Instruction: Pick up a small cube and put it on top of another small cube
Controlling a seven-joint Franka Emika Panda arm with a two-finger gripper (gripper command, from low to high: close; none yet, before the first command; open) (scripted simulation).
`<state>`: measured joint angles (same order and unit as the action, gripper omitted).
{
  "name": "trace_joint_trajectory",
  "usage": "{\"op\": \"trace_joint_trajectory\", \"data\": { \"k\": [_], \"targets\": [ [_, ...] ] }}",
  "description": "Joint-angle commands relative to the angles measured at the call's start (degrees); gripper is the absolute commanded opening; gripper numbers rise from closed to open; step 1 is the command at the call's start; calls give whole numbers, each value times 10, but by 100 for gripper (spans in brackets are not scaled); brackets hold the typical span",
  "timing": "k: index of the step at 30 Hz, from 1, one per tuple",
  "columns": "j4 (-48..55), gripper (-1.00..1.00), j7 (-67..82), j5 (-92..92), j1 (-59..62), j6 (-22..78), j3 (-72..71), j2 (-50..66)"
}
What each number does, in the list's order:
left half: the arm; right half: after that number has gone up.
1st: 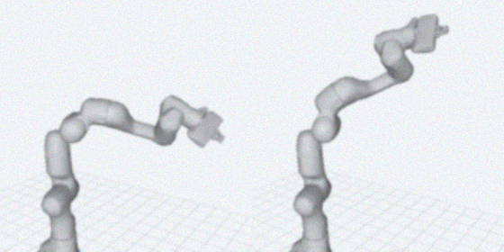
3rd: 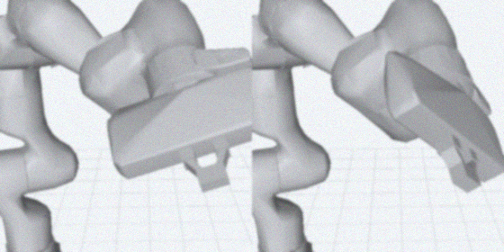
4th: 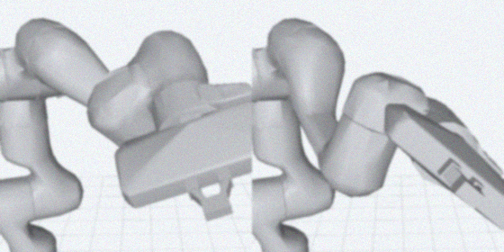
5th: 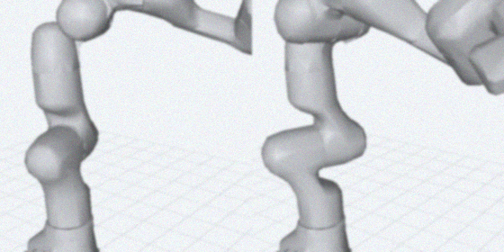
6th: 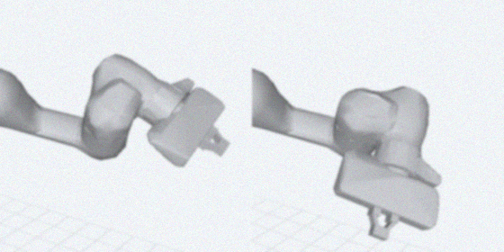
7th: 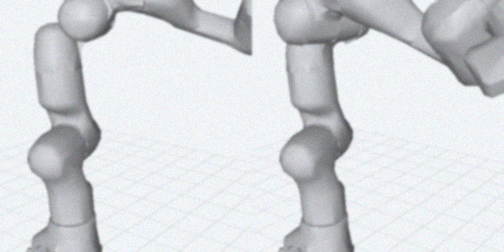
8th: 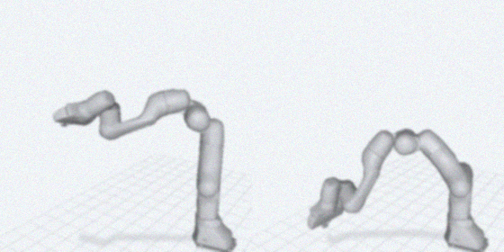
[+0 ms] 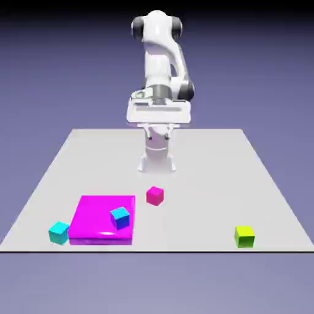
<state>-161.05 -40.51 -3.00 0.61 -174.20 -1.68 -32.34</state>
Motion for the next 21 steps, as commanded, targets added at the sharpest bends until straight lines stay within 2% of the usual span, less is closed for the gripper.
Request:
{"op": "trace_joint_trajectory", "data": {
  "k": [1,21],
  "targets": [
    [0,0,16,-25,11,-2,-14,3],
    [-9,0,338,-523,226,-33,-293,55]
  ]
}}
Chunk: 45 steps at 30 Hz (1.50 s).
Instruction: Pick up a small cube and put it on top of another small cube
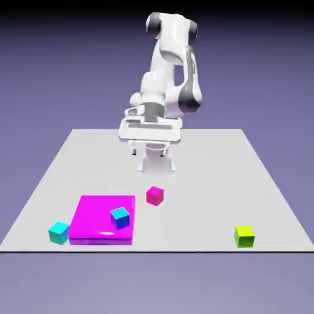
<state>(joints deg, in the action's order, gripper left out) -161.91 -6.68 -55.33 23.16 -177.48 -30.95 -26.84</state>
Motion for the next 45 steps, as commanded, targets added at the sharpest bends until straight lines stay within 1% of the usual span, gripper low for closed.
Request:
{"op": "trace_joint_trajectory", "data": {
  "k": [1,45],
  "targets": [
    [0,0,16,-25,11,-2,-14,3],
    [-18,0,716,-1107,477,-70,-619,116]
  ]
}}
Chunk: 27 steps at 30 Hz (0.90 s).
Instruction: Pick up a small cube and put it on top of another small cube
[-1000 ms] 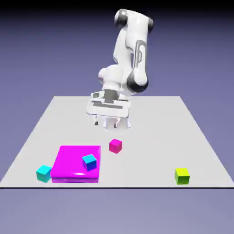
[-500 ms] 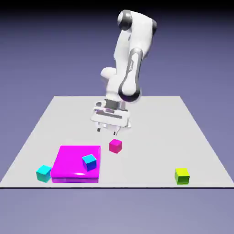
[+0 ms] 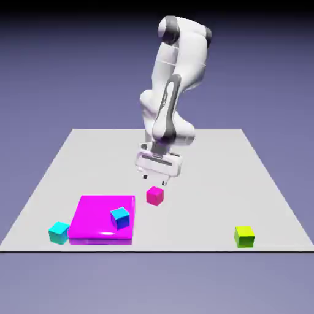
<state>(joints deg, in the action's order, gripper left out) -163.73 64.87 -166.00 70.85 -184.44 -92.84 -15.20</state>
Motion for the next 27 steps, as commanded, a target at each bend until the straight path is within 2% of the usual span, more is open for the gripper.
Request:
{"op": "trace_joint_trajectory", "data": {
  "k": [1,21,22,27],
  "targets": [
    [0,0,0,0,0,0,0,0],
    [43,0,-44,2,389,126,-398,-111],
    [43,-100,-44,2,389,126,-398,-111],
    [34,-100,-35,1,308,100,-315,-87]
  ]
}}
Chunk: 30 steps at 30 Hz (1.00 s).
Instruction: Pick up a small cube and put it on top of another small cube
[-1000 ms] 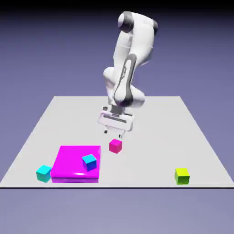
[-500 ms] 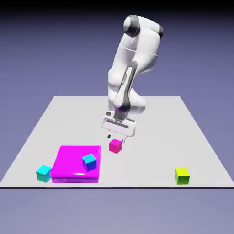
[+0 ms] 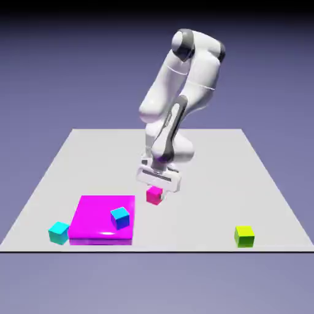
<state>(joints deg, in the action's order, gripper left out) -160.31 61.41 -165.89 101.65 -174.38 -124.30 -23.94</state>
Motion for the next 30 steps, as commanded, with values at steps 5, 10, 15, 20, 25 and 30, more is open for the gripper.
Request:
{"op": "trace_joint_trajectory", "data": {
  "k": [5,10,15,20,25,30],
  "targets": [
    [-11,-100,11,0,-102,-34,104,29],
    [-23,-100,23,-1,-203,-67,208,58],
    [-34,-100,34,-1,-305,-100,311,87],
    [14,-100,24,68,-297,20,321,-3],
    [65,-100,13,139,-286,145,328,-96],
    [115,-100,2,210,-275,269,335,-188]
  ]
}}
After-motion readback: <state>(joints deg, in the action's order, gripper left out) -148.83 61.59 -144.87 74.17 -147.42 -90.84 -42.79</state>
